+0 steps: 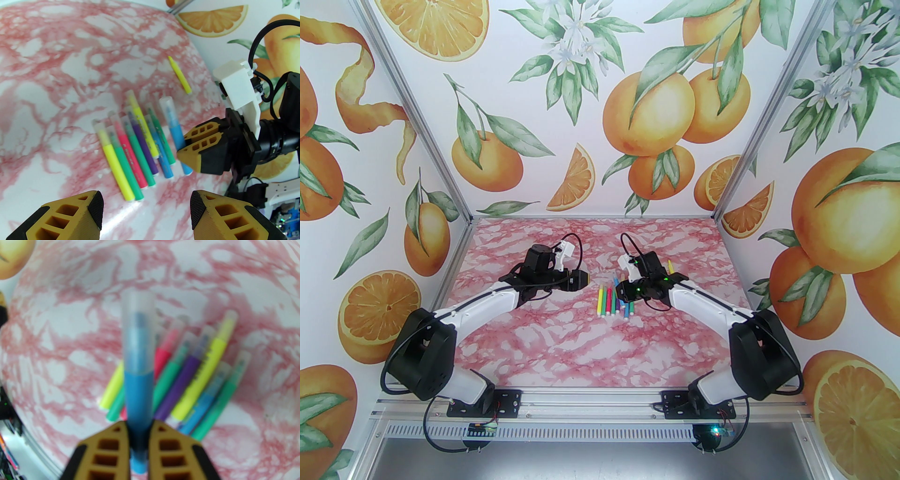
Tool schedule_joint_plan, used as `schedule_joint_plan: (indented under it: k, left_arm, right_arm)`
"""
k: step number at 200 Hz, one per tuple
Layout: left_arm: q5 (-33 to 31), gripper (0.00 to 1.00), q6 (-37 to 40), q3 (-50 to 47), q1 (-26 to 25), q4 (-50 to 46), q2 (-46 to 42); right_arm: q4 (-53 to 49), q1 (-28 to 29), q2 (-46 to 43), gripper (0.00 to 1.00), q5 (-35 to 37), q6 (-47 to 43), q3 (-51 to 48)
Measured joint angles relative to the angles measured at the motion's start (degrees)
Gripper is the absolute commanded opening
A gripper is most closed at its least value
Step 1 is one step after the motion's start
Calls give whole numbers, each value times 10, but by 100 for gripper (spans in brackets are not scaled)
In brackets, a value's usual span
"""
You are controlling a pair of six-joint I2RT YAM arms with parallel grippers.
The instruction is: Open the pen caps
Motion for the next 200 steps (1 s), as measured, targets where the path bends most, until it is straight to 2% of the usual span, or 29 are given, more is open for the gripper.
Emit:
schedule_joint_plan:
  k: [66, 200]
  left_arm:
    - [32, 61, -38, 5, -1, 49, 20]
    - [47, 47, -55, 10, -3, 51, 28]
  right_arm:
    - [42, 40, 0, 6, -47, 0, 0]
    - [70, 74, 0, 6, -87, 0, 13]
